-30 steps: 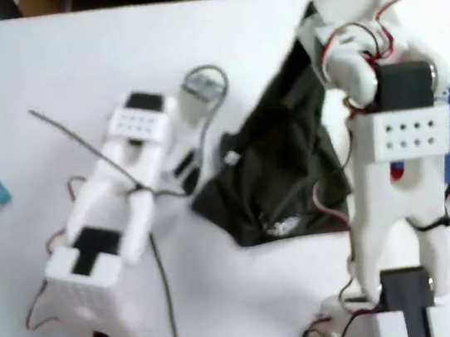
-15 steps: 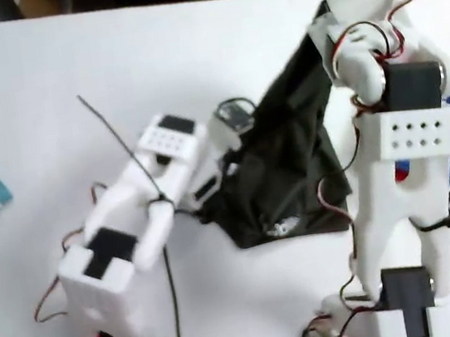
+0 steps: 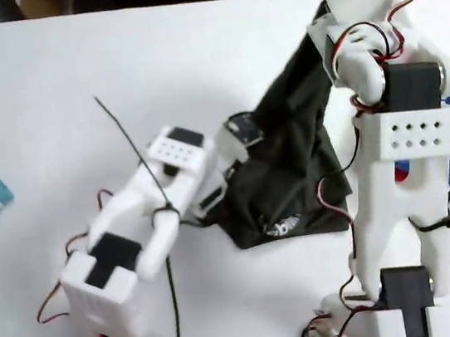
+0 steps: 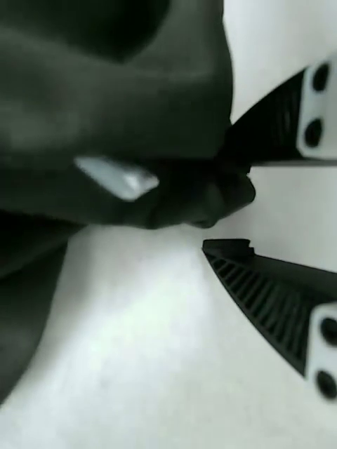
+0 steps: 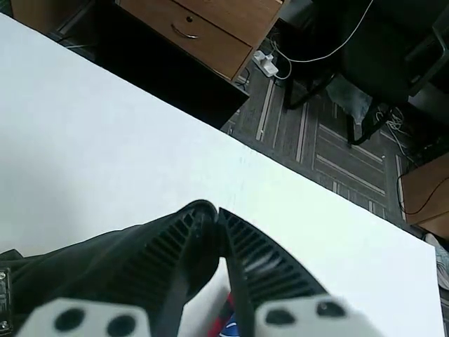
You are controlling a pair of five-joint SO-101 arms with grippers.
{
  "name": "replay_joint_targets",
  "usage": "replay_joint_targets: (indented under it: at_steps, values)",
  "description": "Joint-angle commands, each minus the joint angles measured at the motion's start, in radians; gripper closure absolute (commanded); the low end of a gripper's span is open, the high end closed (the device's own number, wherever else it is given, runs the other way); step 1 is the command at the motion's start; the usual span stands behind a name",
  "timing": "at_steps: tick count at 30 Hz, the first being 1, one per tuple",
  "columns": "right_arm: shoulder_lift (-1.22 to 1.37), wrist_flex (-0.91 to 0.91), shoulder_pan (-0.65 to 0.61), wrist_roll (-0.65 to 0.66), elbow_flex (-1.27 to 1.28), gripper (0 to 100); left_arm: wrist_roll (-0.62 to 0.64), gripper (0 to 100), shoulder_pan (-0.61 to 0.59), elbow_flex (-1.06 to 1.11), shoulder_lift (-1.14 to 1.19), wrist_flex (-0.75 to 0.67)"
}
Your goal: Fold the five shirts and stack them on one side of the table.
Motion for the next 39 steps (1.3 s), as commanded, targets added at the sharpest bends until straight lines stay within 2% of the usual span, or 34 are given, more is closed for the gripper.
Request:
replay_joint_targets:
  at_steps: [1, 4, 10, 16, 22, 27, 35, 39]
  values:
    - [-0.007, -0.002, 0.005, 0.008, -0.006, 97.8, 0.0, 90, 0.04, 0.015, 0.003, 0.002]
    - [-0.007, -0.002, 0.005, 0.008, -0.006, 97.8, 0.0, 97, 0.034, 0.015, 0.0, 0.002]
    - [-0.008, -0.004, 0.01, 0.008, -0.008, 97.8, 0.005, 97, 0.005, -0.021, -0.014, 0.061]
    - [-0.001, -0.119, 0.09, 0.009, -0.002, 97.8, -0.018, 97, -0.144, -0.203, -0.095, 0.239]
    - [-0.025, -0.208, 0.031, 0.127, -0.038, 97.8, -0.089, 97, -0.241, -0.489, -0.224, 0.437]
    - [-0.101, -0.208, 0.013, 0.14, -0.126, 97.8, -0.124, 97, -0.279, -0.69, -0.313, 0.594]
    - [-0.249, -0.214, 0.016, 0.304, -0.144, 97.8, -0.201, 97, -0.374, -0.766, -0.502, 0.597]
    - [-0.323, -0.214, 0.016, 0.33, -0.144, 97.8, -0.216, 97, -0.419, -0.771, -0.582, 0.597]
